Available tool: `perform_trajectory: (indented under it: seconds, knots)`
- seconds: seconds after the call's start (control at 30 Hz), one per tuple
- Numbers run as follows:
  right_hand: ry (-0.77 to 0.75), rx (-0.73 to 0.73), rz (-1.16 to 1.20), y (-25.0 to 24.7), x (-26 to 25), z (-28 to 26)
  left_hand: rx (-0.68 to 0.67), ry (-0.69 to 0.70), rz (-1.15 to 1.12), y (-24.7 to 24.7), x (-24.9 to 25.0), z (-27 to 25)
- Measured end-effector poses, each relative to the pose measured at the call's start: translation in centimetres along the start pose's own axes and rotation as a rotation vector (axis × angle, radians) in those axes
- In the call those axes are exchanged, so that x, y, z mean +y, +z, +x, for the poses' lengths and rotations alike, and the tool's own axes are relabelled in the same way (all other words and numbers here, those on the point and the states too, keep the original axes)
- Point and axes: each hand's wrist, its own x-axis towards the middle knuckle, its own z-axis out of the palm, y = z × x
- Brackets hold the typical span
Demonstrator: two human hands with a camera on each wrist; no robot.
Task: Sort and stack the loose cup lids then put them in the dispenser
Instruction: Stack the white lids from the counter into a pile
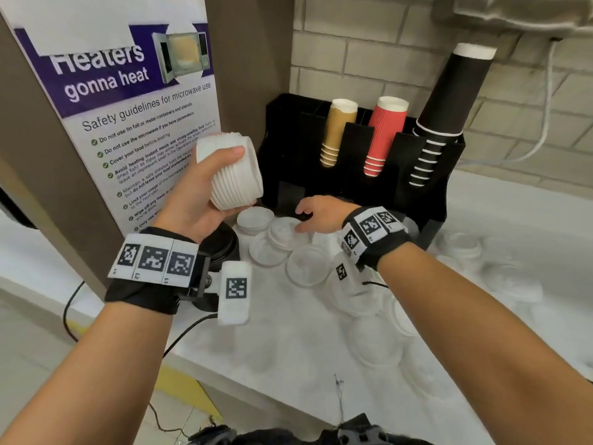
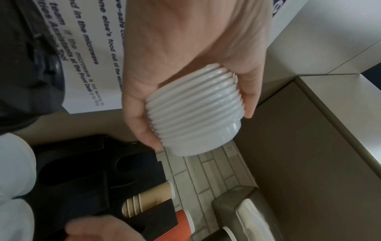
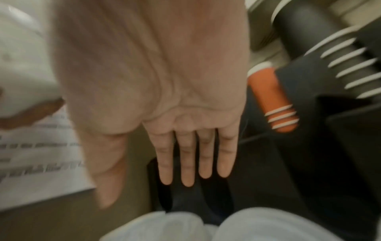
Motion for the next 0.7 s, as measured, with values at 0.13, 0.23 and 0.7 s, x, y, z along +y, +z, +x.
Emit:
perform_trajectory:
  seconds: [0.13, 0.23, 0.7]
  knots:
    - [0.014, -0.091, -0.053, 1.1, -1.2, 2.9, -0.003, -0.027, 0.001, 0.2, -0.4, 0.2]
    - [0.014, -0.124, -0.086, 1.7, -1.6, 4.3, -0.022, -0.032, 0.006, 0.4, -0.6, 0.3]
    - [-0.08, 0.111, 0.934, -2.3, 0.5, 0.8, -0.031, -0.057, 0.029, 0.3, -1.3, 0.8]
